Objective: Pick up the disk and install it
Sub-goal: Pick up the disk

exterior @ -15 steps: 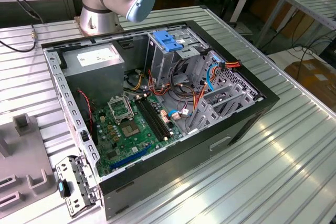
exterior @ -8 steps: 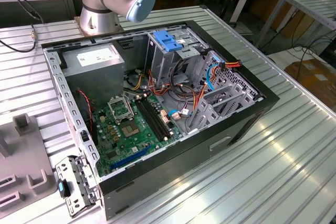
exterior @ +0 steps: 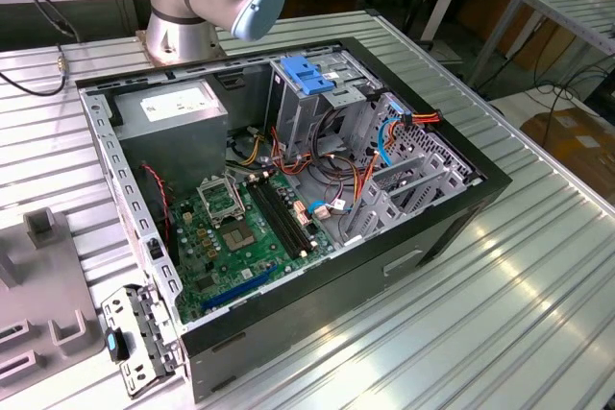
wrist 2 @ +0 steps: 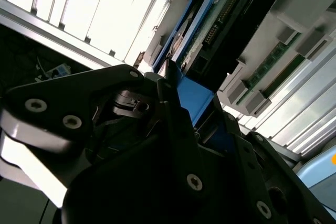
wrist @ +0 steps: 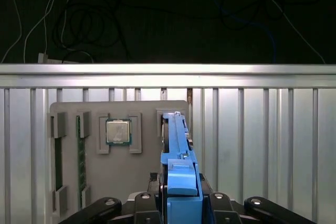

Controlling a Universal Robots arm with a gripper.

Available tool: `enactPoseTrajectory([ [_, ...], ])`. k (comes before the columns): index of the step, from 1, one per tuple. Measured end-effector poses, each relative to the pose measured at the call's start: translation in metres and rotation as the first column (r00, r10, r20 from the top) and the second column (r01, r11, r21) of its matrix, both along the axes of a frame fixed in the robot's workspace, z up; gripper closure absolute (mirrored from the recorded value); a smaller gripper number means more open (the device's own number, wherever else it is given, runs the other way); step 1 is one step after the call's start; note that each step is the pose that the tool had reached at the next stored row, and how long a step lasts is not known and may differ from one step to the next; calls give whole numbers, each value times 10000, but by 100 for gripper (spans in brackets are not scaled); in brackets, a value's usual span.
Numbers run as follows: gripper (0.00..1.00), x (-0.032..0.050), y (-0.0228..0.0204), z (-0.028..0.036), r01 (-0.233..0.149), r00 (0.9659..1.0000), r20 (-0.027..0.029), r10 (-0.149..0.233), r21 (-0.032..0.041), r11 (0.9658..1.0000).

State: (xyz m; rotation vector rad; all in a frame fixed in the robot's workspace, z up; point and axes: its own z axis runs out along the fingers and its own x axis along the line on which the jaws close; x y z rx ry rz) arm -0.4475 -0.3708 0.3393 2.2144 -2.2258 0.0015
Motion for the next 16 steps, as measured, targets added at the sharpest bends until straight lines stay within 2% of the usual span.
enactPoseTrajectory([
  [14,63,28,0,-2,-5,10000,-1,5,-1,10000],
  [16,63,29,-1,-3,-25,10000,24,25,0,10000],
])
